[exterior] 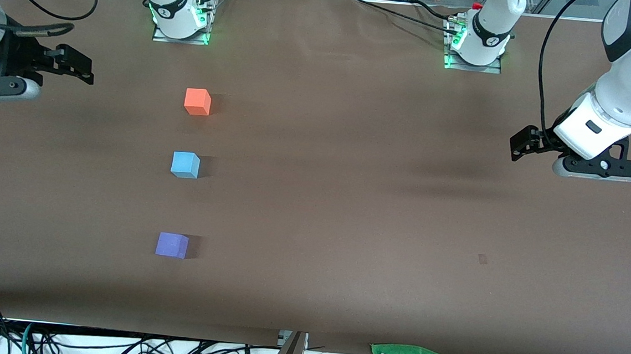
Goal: Place blue block between orange and purple blocks
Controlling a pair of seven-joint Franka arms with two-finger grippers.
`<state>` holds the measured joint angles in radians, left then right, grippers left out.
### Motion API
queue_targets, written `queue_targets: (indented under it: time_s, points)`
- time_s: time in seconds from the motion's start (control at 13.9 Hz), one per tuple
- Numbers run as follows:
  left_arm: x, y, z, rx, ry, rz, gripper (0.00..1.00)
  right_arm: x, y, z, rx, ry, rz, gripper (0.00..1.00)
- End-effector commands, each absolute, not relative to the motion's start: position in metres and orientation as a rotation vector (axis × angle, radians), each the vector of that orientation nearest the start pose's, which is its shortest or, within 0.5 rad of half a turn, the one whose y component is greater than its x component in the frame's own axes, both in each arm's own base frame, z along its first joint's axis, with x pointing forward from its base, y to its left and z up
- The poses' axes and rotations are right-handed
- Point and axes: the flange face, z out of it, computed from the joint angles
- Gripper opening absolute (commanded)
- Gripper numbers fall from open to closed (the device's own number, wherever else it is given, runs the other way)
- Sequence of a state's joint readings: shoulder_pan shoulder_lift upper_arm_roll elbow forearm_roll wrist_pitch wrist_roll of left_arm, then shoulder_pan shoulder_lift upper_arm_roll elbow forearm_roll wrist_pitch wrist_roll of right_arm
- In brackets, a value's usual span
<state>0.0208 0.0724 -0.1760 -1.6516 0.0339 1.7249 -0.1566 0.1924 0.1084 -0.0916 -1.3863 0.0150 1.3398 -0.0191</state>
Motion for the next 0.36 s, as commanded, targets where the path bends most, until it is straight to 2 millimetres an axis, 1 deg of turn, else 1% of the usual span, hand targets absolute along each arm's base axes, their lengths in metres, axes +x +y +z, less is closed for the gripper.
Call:
queue_targets:
  time_s: [0.0,0.29]
  points:
    - [0.5811,-0.0885,0.5650,-3.136,-0.006,-0.006,1.00,0.5549,0.0568,0.6269,-3.126,-0.204,0.221,1.00]
    - [0.5823,-0.0869,0.5645,-3.136,-0.011,-0.011,1.00,0.5550,0.0564,0.6252,-3.131,-0.184,0.231,1.00]
